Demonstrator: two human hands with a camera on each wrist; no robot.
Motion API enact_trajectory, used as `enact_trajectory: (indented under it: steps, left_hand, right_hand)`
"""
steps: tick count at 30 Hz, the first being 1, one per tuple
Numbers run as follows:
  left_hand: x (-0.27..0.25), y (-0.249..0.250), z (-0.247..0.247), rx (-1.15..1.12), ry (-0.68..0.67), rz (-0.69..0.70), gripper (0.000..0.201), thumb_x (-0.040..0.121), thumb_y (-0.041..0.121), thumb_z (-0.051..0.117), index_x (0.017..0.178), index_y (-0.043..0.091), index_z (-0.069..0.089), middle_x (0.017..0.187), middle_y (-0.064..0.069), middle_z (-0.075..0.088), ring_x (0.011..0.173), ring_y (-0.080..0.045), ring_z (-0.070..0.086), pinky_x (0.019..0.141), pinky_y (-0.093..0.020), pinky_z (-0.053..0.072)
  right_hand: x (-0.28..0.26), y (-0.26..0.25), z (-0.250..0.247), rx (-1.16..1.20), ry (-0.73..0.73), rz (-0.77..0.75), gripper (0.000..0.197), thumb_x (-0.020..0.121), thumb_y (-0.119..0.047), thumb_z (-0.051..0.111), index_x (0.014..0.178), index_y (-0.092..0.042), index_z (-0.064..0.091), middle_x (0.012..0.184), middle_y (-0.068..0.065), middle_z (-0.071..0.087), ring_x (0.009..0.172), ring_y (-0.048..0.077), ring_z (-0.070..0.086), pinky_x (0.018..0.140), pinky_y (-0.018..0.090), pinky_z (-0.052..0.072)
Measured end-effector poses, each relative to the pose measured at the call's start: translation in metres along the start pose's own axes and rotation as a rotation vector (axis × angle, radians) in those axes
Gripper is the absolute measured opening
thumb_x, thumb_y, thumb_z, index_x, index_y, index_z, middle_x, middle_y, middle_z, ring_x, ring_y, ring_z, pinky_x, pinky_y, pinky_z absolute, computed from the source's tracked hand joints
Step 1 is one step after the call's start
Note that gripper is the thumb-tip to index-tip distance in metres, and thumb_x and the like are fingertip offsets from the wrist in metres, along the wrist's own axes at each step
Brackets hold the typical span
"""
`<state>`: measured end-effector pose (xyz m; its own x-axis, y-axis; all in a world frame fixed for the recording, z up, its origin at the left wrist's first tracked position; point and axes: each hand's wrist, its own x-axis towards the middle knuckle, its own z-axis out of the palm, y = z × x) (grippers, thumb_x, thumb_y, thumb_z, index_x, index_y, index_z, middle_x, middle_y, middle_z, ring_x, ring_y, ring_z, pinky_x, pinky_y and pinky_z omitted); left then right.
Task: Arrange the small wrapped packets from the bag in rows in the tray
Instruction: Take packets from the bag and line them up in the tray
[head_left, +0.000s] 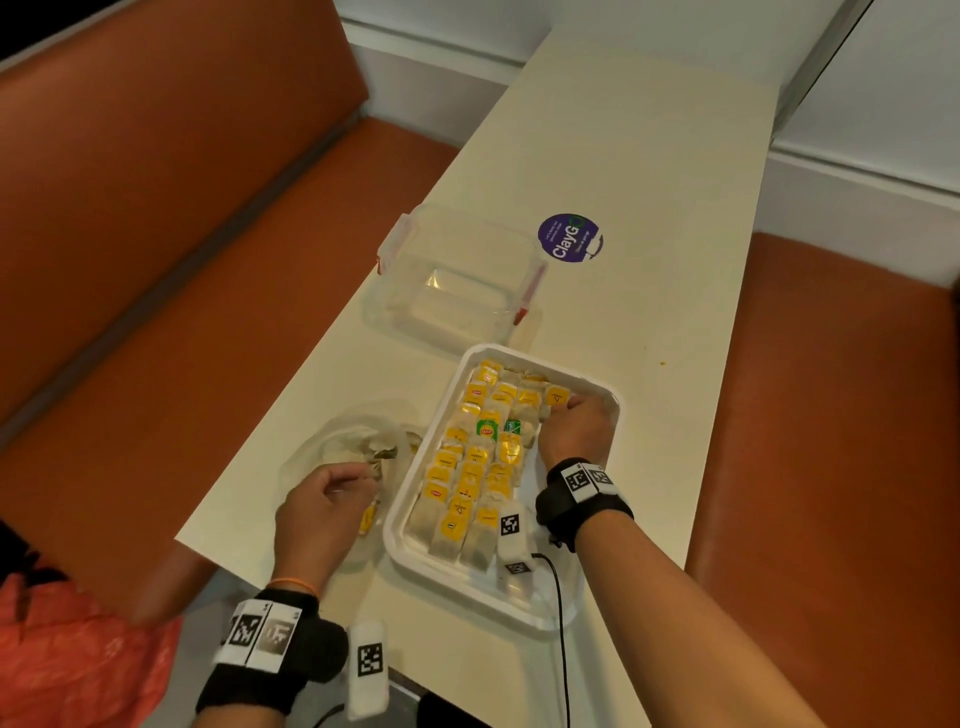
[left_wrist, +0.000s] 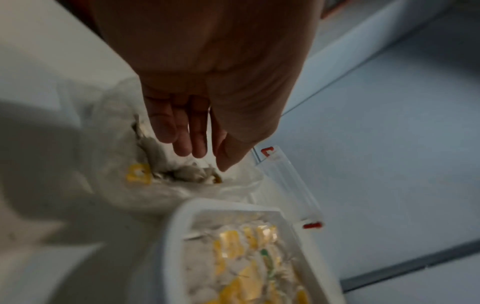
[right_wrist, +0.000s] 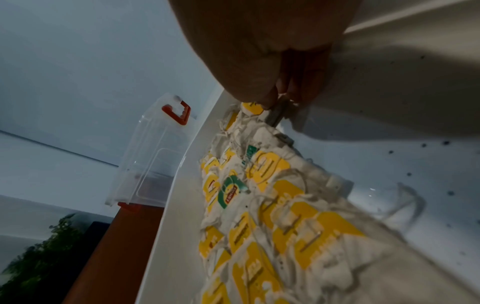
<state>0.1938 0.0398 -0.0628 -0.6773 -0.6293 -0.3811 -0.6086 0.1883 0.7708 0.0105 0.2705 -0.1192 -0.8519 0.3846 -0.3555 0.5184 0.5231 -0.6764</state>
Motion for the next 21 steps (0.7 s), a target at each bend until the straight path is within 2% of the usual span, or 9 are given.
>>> enact_trajectory:
  steps: [2, 5, 7, 9, 12, 14, 16, 21]
  left_hand:
    - [0.009, -0.011, -0.001, 0.150, -0.023, 0.066, 0.031, 0.086, 0.025, 0.085, 0.115, 0.028, 0.072, 0.114, 0.006, 0.069, 0.099, -0.009, 0.066, 0.081, -0.024, 0.049]
    - [0.020, -0.021, 0.003, 0.305, -0.066, 0.170, 0.050, 0.086, 0.023, 0.084, 0.132, 0.027, 0.065, 0.132, 0.000, 0.060, 0.114, -0.017, 0.062, 0.097, -0.032, 0.050]
    - [0.027, -0.023, 0.008, 0.380, -0.107, 0.251, 0.060, 0.085, 0.021, 0.084, 0.140, 0.024, 0.061, 0.138, -0.001, 0.058, 0.126, -0.020, 0.058, 0.105, -0.033, 0.046]
    - [0.034, -0.023, 0.013, 0.447, -0.156, 0.302, 0.068, 0.085, 0.023, 0.084, 0.147, 0.025, 0.056, 0.147, -0.001, 0.054, 0.138, -0.022, 0.048, 0.112, -0.035, 0.041]
    - [0.044, -0.020, 0.017, 0.559, -0.242, 0.279, 0.076, 0.086, 0.031, 0.083, 0.153, 0.032, 0.047, 0.163, -0.001, 0.038, 0.150, -0.024, 0.033, 0.120, -0.041, 0.033]
    - [0.047, -0.017, 0.019, 0.627, -0.287, 0.285, 0.073, 0.086, 0.033, 0.082, 0.152, 0.032, 0.049, 0.165, -0.002, 0.035, 0.150, -0.027, 0.031, 0.120, -0.043, 0.034]
    - [0.048, -0.014, 0.021, 0.660, -0.304, 0.309, 0.066, 0.086, 0.031, 0.082, 0.147, 0.031, 0.055, 0.161, -0.001, 0.039, 0.144, -0.028, 0.036, 0.115, -0.044, 0.040]
    - [0.048, -0.010, 0.022, 0.652, -0.256, 0.316, 0.051, 0.087, 0.018, 0.074, 0.135, 0.030, 0.062, 0.139, 0.004, 0.056, 0.125, -0.022, 0.047, 0.099, -0.041, 0.050]
  right_hand:
    - [-0.001, -0.002, 0.001, 0.033, 0.043, 0.002, 0.030, 0.101, -0.014, 0.061, 0.128, -0.002, 0.059, 0.134, 0.017, 0.060, 0.120, 0.035, 0.062, 0.093, 0.038, 0.051]
    - [-0.003, -0.004, 0.003, 0.059, 0.069, 0.001, 0.038, 0.100, -0.015, 0.065, 0.132, -0.001, 0.052, 0.141, 0.019, 0.050, 0.125, 0.037, 0.056, 0.098, 0.042, 0.047]
    - [-0.003, -0.003, 0.007, 0.041, 0.045, -0.023, 0.039, 0.098, -0.017, 0.069, 0.130, -0.001, 0.052, 0.141, 0.019, 0.047, 0.121, 0.038, 0.058, 0.098, 0.043, 0.050]
    - [-0.003, 0.000, 0.009, 0.004, 0.019, -0.051, 0.034, 0.097, -0.016, 0.070, 0.125, -0.003, 0.056, 0.138, 0.018, 0.047, 0.114, 0.037, 0.060, 0.092, 0.038, 0.049]
    - [0.001, 0.004, 0.008, -0.017, 0.005, -0.072, 0.025, 0.096, -0.013, 0.070, 0.118, -0.004, 0.061, 0.133, 0.017, 0.052, 0.108, 0.035, 0.062, 0.082, 0.029, 0.042]
    - [0.005, 0.006, 0.008, -0.004, -0.002, -0.089, 0.021, 0.095, -0.011, 0.071, 0.114, -0.005, 0.064, 0.128, 0.017, 0.059, 0.105, 0.034, 0.063, 0.080, 0.027, 0.042]
    - [0.006, 0.007, 0.008, 0.016, -0.007, -0.085, 0.020, 0.094, -0.012, 0.072, 0.112, -0.006, 0.065, 0.122, 0.017, 0.064, 0.102, 0.032, 0.064, 0.079, 0.027, 0.042]
    - [0.005, 0.009, 0.005, 0.027, -0.013, -0.079, 0.024, 0.095, -0.023, 0.072, 0.112, -0.007, 0.065, 0.119, 0.014, 0.065, 0.103, 0.030, 0.063, 0.078, 0.028, 0.040]
